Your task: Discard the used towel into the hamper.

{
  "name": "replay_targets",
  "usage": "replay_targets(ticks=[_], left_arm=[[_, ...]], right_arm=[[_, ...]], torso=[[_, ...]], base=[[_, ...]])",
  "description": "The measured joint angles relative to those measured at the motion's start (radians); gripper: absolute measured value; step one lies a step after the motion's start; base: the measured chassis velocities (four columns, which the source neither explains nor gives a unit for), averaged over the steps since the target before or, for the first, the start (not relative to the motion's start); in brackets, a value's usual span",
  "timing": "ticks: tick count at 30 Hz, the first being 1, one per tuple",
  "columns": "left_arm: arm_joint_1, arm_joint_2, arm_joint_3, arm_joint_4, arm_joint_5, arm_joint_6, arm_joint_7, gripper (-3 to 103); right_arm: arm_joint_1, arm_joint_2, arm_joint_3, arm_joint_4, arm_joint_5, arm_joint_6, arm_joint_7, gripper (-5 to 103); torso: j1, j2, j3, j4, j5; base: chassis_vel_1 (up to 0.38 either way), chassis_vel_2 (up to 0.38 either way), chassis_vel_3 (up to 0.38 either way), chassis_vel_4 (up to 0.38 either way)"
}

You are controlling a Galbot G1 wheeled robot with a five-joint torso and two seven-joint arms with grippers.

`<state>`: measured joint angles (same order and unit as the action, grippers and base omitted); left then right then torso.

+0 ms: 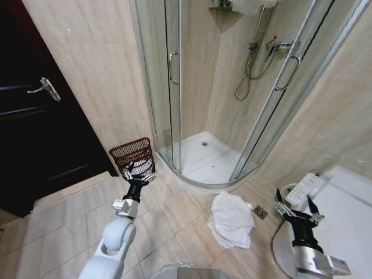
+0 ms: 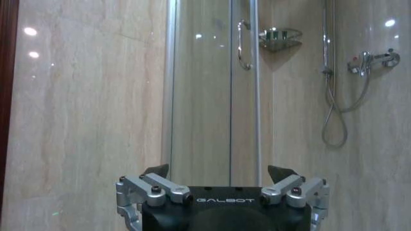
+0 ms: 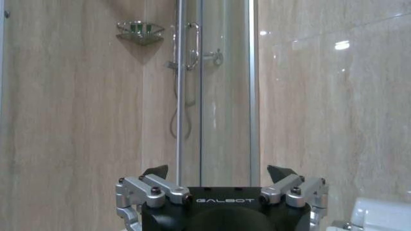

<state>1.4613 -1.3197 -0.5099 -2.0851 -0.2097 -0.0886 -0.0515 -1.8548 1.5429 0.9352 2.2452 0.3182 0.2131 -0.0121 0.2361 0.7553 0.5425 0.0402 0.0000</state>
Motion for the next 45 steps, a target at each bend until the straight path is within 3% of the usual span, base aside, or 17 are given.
replay_targets(ticks=[26, 35, 45], left_arm=[[-0.006, 0.013, -0.015, -0.015, -0.018, 0.013, -0.002, 100], [-0.015, 0.011, 0.003, -0.054, -0.018, 0.046, -0.018, 100], [-0.033, 0.010, 0.043, -0.081, -0.005, 0.096, -0.026, 100]], right_arm=[[0.008, 0.027, -0.025, 0.094, -0.030, -0.068, -0.033, 100], [0.015, 0.029, -0.024, 0.101, -0.028, -0.088, -0.040, 100], [0.031, 0.018, -0.010, 0.117, -0.024, -0.117, -0.103, 100]], torso=[[0.049, 0.114, 0.065, 0.0000, 0.0000], [0.068, 0.158, 0.089, 0.0000, 0.0000], [0.088, 0.202, 0.114, 0.0000, 0.0001]], base=[[0.000, 0.000, 0.000, 0.000], [0.000, 0.000, 0.000, 0.000], [0.000, 0.000, 0.000, 0.000]])
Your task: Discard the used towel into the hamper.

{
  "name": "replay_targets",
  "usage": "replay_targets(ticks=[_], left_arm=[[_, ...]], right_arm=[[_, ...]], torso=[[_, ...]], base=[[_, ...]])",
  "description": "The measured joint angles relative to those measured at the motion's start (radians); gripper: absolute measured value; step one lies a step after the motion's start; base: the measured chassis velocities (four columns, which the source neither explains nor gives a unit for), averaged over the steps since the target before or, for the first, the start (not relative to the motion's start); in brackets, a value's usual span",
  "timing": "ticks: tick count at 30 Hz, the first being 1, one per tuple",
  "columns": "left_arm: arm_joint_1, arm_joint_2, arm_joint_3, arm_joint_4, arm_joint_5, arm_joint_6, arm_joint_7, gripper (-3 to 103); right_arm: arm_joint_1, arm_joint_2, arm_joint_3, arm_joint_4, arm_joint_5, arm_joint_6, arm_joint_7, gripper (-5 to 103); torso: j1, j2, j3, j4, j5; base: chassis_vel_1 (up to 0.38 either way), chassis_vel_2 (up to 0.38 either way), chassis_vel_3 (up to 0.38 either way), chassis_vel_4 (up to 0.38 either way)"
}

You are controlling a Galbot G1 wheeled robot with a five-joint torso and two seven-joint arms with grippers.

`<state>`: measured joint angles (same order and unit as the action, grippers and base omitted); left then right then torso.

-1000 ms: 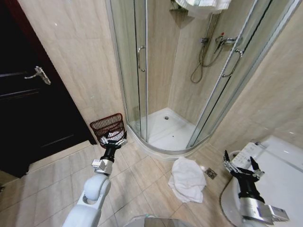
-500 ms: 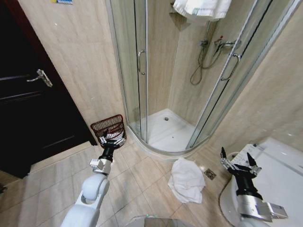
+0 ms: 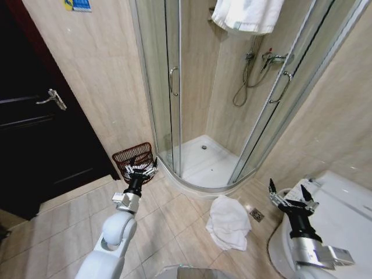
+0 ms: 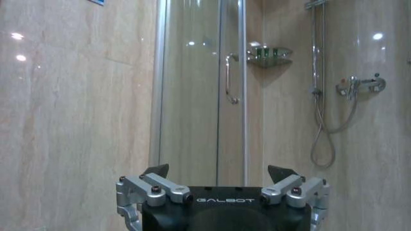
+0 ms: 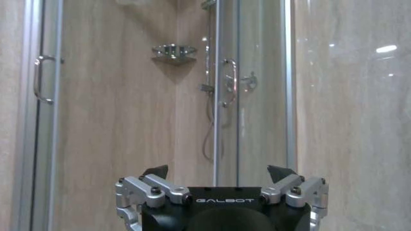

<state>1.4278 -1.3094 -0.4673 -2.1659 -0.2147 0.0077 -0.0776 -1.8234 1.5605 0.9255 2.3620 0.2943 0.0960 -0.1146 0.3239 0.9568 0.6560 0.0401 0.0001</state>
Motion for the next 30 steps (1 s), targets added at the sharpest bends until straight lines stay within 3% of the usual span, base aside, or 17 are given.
replay_targets(ticks=[10, 30], left_arm=[[-0.038, -0.001, 0.014, 0.022, 0.016, 0.018, -0.040, 100], [-0.036, 0.004, 0.002, 0.018, 0.012, 0.028, -0.041, 100]], right_arm=[[0.003, -0.013, -0.001, 0.018, 0.002, -0.008, -0.018, 100], [0.021, -0.015, -0.015, 0.021, -0.005, -0.023, -0.020, 100]], torso=[[0.023, 0.052, 0.030, 0.0001, -0.0001], [0.064, 0.145, 0.081, 0.0001, -0.0001]], base=[[0.000, 0.000, 0.000, 0.000], [0.000, 0.000, 0.000, 0.000]])
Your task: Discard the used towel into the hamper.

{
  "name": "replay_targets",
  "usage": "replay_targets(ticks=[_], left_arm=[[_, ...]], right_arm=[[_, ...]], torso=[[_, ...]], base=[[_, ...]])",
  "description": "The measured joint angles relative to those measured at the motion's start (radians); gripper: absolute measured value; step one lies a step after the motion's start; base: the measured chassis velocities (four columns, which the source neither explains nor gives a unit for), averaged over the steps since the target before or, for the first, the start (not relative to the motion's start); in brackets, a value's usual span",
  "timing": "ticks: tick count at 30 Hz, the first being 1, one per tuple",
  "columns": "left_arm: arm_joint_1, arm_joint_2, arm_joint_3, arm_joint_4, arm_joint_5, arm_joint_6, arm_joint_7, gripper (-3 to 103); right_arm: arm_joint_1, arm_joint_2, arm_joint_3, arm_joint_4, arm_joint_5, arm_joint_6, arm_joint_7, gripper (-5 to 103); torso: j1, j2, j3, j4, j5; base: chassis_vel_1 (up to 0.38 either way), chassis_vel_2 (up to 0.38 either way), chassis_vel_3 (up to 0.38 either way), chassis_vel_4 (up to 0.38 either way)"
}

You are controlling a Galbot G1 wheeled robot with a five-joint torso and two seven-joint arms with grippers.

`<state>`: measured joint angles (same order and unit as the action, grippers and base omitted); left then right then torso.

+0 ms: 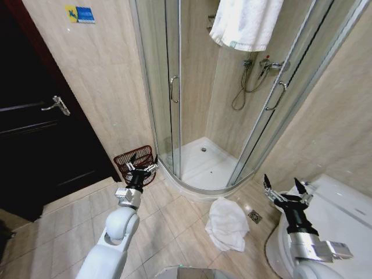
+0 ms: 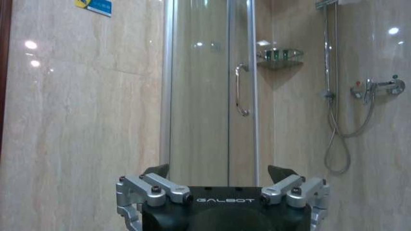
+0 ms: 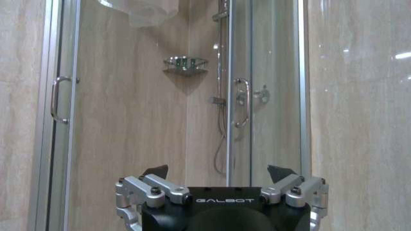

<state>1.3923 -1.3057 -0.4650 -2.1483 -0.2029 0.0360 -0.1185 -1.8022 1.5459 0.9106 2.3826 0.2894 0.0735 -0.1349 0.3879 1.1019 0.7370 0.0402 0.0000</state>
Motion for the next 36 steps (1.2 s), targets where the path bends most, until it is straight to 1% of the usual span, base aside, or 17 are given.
replay_targets(ticks=[14, 19, 24, 25, 32, 33, 36], left_arm=[[0.009, 0.003, 0.001, -0.012, 0.003, 0.002, 0.003, 100], [0.011, 0.001, 0.000, -0.013, 0.003, 0.002, 0.004, 100], [0.010, 0.001, 0.001, -0.012, 0.003, 0.002, 0.006, 100], [0.010, 0.001, 0.001, -0.012, 0.003, 0.002, 0.006, 100], [0.006, 0.001, 0.003, -0.009, 0.003, 0.001, 0.007, 100], [0.006, 0.001, 0.003, -0.009, 0.003, 0.001, 0.007, 100], [0.006, 0.003, 0.003, -0.009, 0.002, 0.001, 0.007, 100]], right_arm=[[-0.011, 0.003, 0.011, 0.005, 0.011, 0.012, 0.003, 100], [-0.011, 0.002, 0.012, 0.007, 0.012, 0.012, 0.005, 100], [-0.008, 0.002, 0.012, 0.011, 0.012, 0.009, 0.007, 100], [-0.008, 0.002, 0.012, 0.011, 0.012, 0.009, 0.007, 100], [-0.004, 0.002, 0.011, 0.014, 0.011, 0.004, 0.009, 100], [-0.004, 0.002, 0.011, 0.014, 0.011, 0.004, 0.009, 100], [-0.002, 0.004, 0.010, 0.015, 0.009, 0.001, 0.015, 100]], torso=[[0.034, 0.077, 0.043, 0.0000, 0.0000], [0.043, 0.096, 0.053, 0.0000, 0.0000], [0.059, 0.130, 0.071, 0.0000, 0.0000], [0.059, 0.130, 0.071, 0.0000, 0.0000], [0.077, 0.172, 0.094, 0.0000, 0.0000], [0.077, 0.172, 0.094, 0.0000, 0.0000], [0.088, 0.195, 0.107, 0.0000, 0.0000]], base=[[0.000, 0.000, 0.000, 0.000], [0.000, 0.000, 0.000, 0.000], [0.000, 0.000, 0.000, 0.000], [0.000, 0.000, 0.000, 0.000], [0.000, 0.000, 0.000, 0.000], [0.000, 0.000, 0.000, 0.000], [0.000, 0.000, 0.000, 0.000]])
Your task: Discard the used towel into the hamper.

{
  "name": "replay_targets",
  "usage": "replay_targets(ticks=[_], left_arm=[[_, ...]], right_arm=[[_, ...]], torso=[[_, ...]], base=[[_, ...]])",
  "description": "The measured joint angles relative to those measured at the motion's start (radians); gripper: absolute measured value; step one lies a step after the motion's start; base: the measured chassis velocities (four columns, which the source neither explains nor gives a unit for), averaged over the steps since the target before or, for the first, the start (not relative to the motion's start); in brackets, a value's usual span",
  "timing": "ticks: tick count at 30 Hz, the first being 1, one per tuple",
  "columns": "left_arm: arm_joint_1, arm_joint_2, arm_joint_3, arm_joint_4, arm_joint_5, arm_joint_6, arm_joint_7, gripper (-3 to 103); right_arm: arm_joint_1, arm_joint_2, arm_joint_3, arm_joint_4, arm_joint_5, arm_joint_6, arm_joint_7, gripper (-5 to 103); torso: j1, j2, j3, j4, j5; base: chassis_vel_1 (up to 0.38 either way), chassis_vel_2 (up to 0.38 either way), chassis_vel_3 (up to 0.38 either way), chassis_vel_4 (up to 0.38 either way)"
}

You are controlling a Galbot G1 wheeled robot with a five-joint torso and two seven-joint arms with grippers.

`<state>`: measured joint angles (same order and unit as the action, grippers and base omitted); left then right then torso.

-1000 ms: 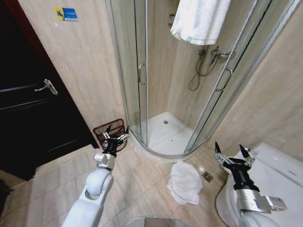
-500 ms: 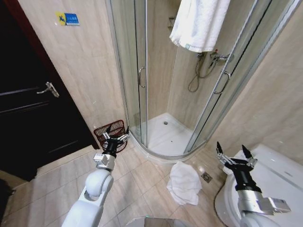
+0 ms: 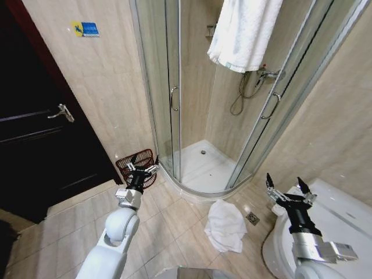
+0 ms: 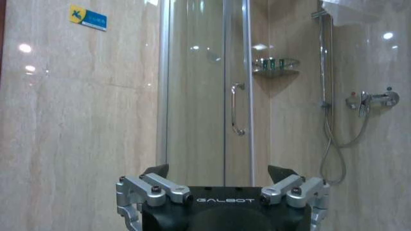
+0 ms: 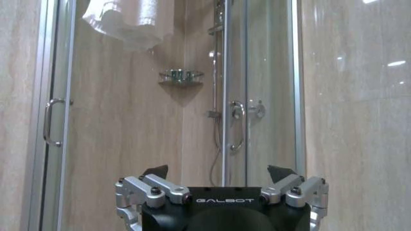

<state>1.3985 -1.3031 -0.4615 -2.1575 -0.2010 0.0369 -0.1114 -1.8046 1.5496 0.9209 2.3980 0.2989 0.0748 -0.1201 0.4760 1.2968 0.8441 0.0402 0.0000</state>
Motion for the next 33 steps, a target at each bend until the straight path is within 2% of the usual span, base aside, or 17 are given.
replay_targets(ticks=[20, 22, 28, 33], left_arm=[[0.014, 0.001, 0.005, -0.007, -0.024, -0.014, 0.011, 100], [0.010, 0.001, 0.012, -0.006, -0.031, -0.024, -0.008, 100], [0.012, 0.000, 0.015, -0.001, -0.033, -0.039, -0.024, 100], [0.038, -0.001, 0.004, 0.008, -0.021, -0.064, -0.024, 100]], right_arm=[[0.002, 0.003, -0.005, 0.007, -0.005, -0.009, 0.004, 100], [0.008, -0.001, -0.006, 0.007, -0.005, -0.011, 0.006, 100], [0.054, -0.040, -0.008, 0.003, 0.010, -0.037, 0.042, 100], [0.164, -0.135, 0.000, 0.010, 0.067, -0.091, 0.063, 100]], torso=[[0.049, 0.108, 0.058, 0.0000, 0.0000], [0.054, 0.120, 0.065, 0.0000, 0.0000], [0.058, 0.128, 0.070, -0.0001, 0.0000], [0.058, 0.126, 0.069, 0.0000, 0.0001]], base=[[0.000, 0.000, 0.000, 0.000], [0.000, 0.000, 0.000, 0.000], [0.000, 0.000, 0.000, 0.000], [0.000, 0.000, 0.000, 0.000]])
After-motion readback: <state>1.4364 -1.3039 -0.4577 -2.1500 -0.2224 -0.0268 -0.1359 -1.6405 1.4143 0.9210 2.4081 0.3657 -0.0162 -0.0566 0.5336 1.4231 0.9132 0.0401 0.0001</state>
